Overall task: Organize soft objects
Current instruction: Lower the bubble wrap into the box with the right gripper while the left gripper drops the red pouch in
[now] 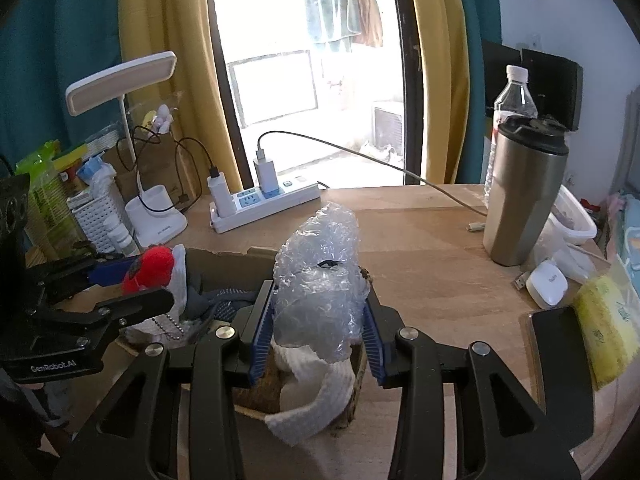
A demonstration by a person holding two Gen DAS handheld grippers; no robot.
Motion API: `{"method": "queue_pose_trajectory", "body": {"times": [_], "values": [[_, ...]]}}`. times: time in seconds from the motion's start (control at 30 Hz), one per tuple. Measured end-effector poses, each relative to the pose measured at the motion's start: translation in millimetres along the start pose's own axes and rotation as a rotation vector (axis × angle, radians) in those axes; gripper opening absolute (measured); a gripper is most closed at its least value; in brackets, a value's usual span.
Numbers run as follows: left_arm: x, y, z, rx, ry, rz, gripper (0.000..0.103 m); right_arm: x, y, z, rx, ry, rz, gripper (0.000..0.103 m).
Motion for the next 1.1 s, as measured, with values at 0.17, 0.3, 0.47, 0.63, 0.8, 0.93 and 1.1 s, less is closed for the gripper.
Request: {"method": "queue_pose_trajectory", "body": {"times": [0.17,0.3,0.47,0.63,0.8,0.93,1.1], "values": [[7.3,-1.1,-16.5,0.013,0.007,0.01,0.051,3.1,4.6,-15.7,0.016,0.004,0.029,0.059],[12.7,-0.8,-27.1,0.029,0.018,0.04,0.052,4.7,9.6,-22.7,0.039,0.011,0.043,0.066],[15.8,2.0,-33.4,0.052,0.019,0.056,0.055,-6.3,3.5,-8.2,-0.025,0.021,-0.004,0.066],[16.6,2.5,-33.2,0.049,0.028,0.063,0.073,-22.8,3.2,-14.9,-0.007,0.065,-0.044,0.067],[17.6,3.1,-31.0,0.043,0.021,0.067,0.074,-27.0,18.5,-40.4,0.09,0.087,-0.059,0.067],[20.4,4.9,-30.3,0.046,0.012,0.078,0.074,-21.9,28.3,-50.7,0.125,0.087,-0.044,0.067],[18.9,5.9,-26.6,0.04,0.005,0.084,0.074,-18.6,27.0,-47.8,0.12,0.094,-0.032,0.067]]}}
Point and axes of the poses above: each gripper's, at about its wrist camera, not at the fingertips, and z roughly against the way its jaws point, x to its left, y to its underside, the point moved 1 cm from there along -z, roughly the way its jaws point, and after that the axes turned 9 degrees about y, right-handed, at the moved point
